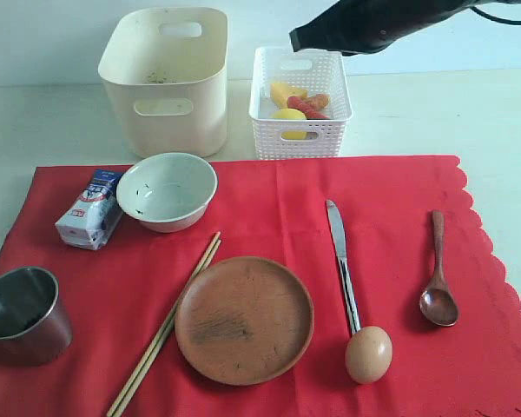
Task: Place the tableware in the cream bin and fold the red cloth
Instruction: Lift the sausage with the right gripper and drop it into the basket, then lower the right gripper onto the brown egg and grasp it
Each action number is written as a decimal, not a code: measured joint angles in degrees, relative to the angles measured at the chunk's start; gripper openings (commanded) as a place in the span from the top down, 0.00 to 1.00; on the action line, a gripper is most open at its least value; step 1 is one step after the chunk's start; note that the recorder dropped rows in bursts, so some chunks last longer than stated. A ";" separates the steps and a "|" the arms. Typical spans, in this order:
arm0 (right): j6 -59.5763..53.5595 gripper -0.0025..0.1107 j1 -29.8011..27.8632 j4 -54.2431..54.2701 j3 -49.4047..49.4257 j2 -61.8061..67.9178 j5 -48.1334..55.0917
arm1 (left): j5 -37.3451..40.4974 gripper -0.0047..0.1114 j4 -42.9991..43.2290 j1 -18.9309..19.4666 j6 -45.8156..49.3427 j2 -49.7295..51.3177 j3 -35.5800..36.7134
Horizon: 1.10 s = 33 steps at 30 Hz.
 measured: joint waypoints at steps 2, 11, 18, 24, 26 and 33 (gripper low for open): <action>0.29 0.98 0.00 0.00 2.83 -2.85 0.01 | 0.00 0.95 0.00 0.00 0.00 0.00 0.00; 2.41 0.98 0.00 0.64 18.24 -18.77 0.27 | 0.00 0.95 0.00 0.00 0.00 0.00 0.00; 2.52 0.98 3.16 5.64 30.89 -31.43 6.69 | 0.00 0.95 0.00 0.00 0.00 0.00 0.00; 6.98 0.58 11.93 6.13 37.42 -32.42 13.20 | 0.00 0.95 0.00 0.00 0.00 0.00 0.00; 8.35 0.44 14.82 6.13 38.71 -31.24 13.75 | 0.00 0.95 0.00 0.00 0.00 0.00 0.00; 9.36 0.39 18.18 3.92 39.91 -29.10 17.92 | 0.00 0.95 0.00 0.00 0.00 0.00 0.00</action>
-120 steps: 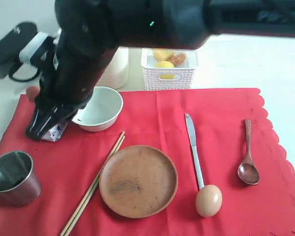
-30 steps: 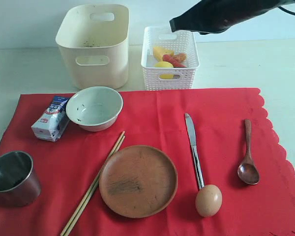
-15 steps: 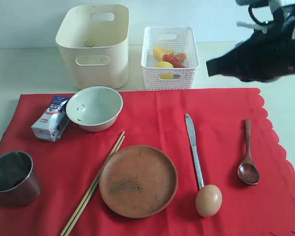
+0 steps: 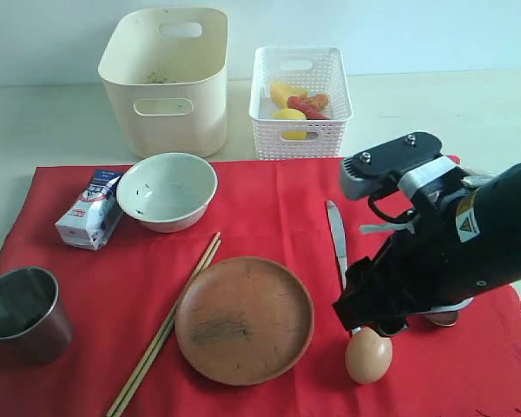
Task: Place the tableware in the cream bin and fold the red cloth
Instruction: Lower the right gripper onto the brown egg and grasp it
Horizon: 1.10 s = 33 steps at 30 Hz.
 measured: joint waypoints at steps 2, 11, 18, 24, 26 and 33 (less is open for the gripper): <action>0.11 0.39 0.00 0.13 1.08 0.23 -0.17 | 0.00 0.95 0.00 0.00 0.00 0.00 0.00; -2.79 0.39 0.51 3.48 5.06 6.61 -6.84 | 0.00 0.95 0.00 0.00 0.00 0.00 0.00; -4.50 0.39 1.72 5.02 5.17 13.10 -10.68 | 0.00 0.95 0.00 0.00 0.00 0.00 0.00; -5.79 0.51 1.77 5.02 5.17 18.05 -12.42 | 0.00 0.95 0.00 0.00 0.00 0.00 0.00; -6.12 0.61 1.77 5.02 5.17 18.17 -12.69 | 0.00 0.95 0.00 0.00 0.00 0.00 0.00; -6.48 0.90 1.77 5.02 5.17 18.28 -12.73 | 0.00 0.95 0.00 0.00 0.00 0.00 0.00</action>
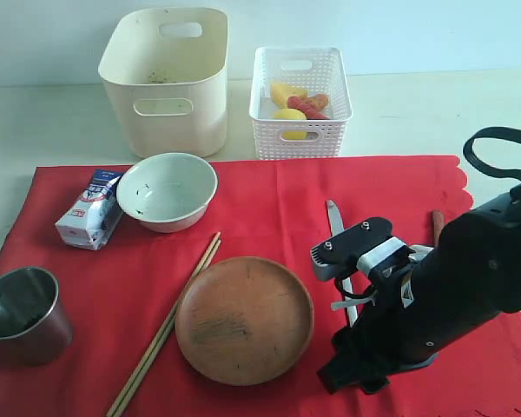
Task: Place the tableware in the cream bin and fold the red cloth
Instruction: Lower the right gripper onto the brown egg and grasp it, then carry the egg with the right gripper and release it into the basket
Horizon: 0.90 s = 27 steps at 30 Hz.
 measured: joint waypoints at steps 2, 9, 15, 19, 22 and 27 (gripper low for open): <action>-0.13 0.95 0.00 0.00 0.00 0.00 0.00 | 0.00 0.95 0.00 0.00 0.00 0.00 0.00; -0.21 0.98 0.00 0.00 0.08 -4.90 1.32 | 0.00 0.95 0.00 0.00 0.00 0.00 0.00; -0.35 0.98 0.00 -2.63 0.08 -13.33 -0.09 | 0.00 0.95 0.00 0.00 0.00 0.00 0.00; -0.35 0.98 0.00 -2.99 0.08 -16.40 -6.79 | 0.00 0.95 0.00 0.00 0.00 0.00 0.00; -0.35 0.98 0.00 -2.99 0.08 -16.87 -14.33 | 0.00 0.95 0.00 0.00 0.00 0.00 0.00; -0.35 0.98 0.00 -2.78 0.08 -16.96 -23.01 | 0.00 0.95 0.00 0.00 0.00 0.00 0.00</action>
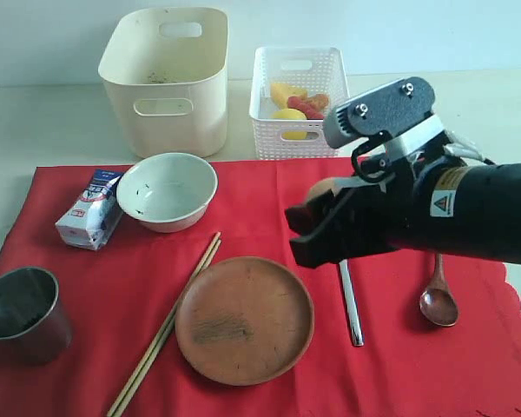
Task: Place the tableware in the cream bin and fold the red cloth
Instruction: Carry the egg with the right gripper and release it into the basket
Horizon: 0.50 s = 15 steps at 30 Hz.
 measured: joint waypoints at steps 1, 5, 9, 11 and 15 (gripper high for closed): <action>0.00 0.98 0.00 0.00 0.00 0.00 -1.33 | 0.00 0.95 0.00 0.00 0.00 0.00 0.00; 0.00 0.98 -0.58 0.00 0.00 0.81 -7.38 | 0.00 0.95 0.00 0.00 0.00 0.00 0.00; 0.00 0.98 -4.51 0.13 -2.25 4.14 -8.80 | 0.00 0.95 0.00 0.00 0.00 0.00 0.00; 0.00 0.98 -6.93 0.21 -4.44 6.20 -8.90 | 0.00 0.95 0.00 0.00 0.00 0.00 0.00; 0.00 0.98 -10.89 0.21 -10.54 11.36 -7.75 | 0.00 0.95 0.00 0.00 0.00 0.00 0.00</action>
